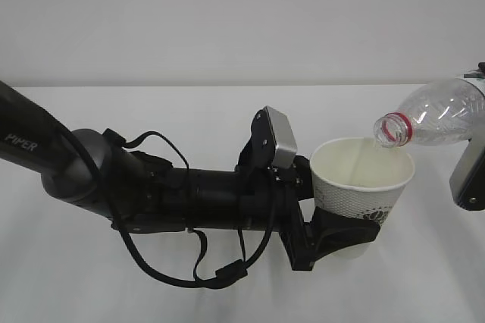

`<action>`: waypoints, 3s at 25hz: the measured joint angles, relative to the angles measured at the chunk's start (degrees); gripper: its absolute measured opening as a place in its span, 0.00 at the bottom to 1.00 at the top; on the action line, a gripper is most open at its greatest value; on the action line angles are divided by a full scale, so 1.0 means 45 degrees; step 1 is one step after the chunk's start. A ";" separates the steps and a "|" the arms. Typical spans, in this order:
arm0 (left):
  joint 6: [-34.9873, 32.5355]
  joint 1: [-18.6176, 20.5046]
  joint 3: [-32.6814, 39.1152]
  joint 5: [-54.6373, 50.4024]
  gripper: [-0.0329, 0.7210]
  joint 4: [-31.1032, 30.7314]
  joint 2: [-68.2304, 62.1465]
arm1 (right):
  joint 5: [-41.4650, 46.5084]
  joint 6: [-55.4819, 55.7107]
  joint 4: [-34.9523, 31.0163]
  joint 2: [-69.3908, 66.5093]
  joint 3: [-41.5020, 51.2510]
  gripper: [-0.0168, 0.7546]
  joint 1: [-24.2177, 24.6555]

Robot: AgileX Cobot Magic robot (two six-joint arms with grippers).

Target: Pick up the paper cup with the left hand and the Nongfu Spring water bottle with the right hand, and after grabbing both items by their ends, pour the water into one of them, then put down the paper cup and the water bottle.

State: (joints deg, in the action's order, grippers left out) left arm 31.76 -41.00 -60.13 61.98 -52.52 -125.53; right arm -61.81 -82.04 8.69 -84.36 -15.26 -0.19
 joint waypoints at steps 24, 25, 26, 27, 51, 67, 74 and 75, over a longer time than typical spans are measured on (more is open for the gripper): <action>0.0000 0.0000 0.0000 0.0000 0.76 0.0000 0.0000 | -0.0006 -0.0125 -0.0009 0.0000 0.0000 0.66 0.0000; 0.0000 0.0000 0.0000 0.0000 0.76 0.0000 0.0000 | -0.0006 -0.0125 -0.0029 0.0000 0.0000 0.66 0.0000; 0.0000 0.0000 0.0000 0.0000 0.76 0.0000 0.0000 | -0.0006 -0.0125 -0.0038 0.0000 0.0000 0.66 0.0000; 0.0000 0.0000 0.0000 0.0000 0.76 0.0000 0.0000 | -0.0027 -0.0125 -0.0058 0.0000 0.0000 0.66 0.0000; 0.0000 0.0000 0.0000 0.0000 0.76 0.0000 0.0000 | -0.0074 -0.0271 -0.0162 0.0000 0.0000 0.66 0.0000; 0.0000 0.0000 0.0000 0.0000 0.76 0.0000 0.0000 | -0.0097 -0.0330 -0.0162 0.0000 0.0000 0.66 0.0000; 0.0000 0.0000 0.0000 0.0000 0.76 0.0000 0.0000 | -0.0097 -0.0432 -0.0213 0.0000 0.0000 0.66 0.0000; 0.0000 0.0000 0.0000 0.0000 0.76 0.0000 0.0000 | -0.0097 -0.0432 -0.0213 0.0000 0.0000 0.66 0.0000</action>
State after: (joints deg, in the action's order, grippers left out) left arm 31.76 -41.00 -60.13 61.98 -52.52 -125.53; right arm -62.24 -83.98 7.73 -84.36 -15.26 -0.19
